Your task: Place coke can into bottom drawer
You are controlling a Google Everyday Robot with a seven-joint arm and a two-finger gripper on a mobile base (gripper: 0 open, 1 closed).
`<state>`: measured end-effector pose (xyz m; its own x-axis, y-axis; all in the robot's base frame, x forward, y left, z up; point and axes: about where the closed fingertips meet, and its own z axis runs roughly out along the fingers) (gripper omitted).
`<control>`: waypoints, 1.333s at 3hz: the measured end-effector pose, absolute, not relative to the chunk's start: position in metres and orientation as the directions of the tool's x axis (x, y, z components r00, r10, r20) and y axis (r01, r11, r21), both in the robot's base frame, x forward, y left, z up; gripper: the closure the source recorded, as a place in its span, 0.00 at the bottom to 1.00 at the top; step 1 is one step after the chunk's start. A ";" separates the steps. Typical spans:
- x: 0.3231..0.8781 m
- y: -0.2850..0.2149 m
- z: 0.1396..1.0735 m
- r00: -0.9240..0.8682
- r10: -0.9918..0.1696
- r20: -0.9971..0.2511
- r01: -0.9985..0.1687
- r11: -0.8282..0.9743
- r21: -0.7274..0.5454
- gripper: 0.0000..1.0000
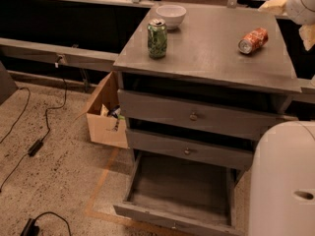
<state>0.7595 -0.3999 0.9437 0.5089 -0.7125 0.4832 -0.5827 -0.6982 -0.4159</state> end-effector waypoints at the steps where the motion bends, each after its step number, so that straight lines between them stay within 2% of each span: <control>1: 0.773 -0.394 0.933 0.537 -0.669 0.514 -0.572 -0.737 -0.360 0.00; 4: 0.797 -0.367 0.899 0.600 -0.602 0.527 -0.566 -0.785 -0.252 0.00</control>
Offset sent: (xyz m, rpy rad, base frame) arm 0.0856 -0.0081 0.0112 -0.1354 0.0844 0.0695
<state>0.7973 -0.3675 0.8993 0.6003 -0.6020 0.5265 -0.5663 -0.7848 -0.2517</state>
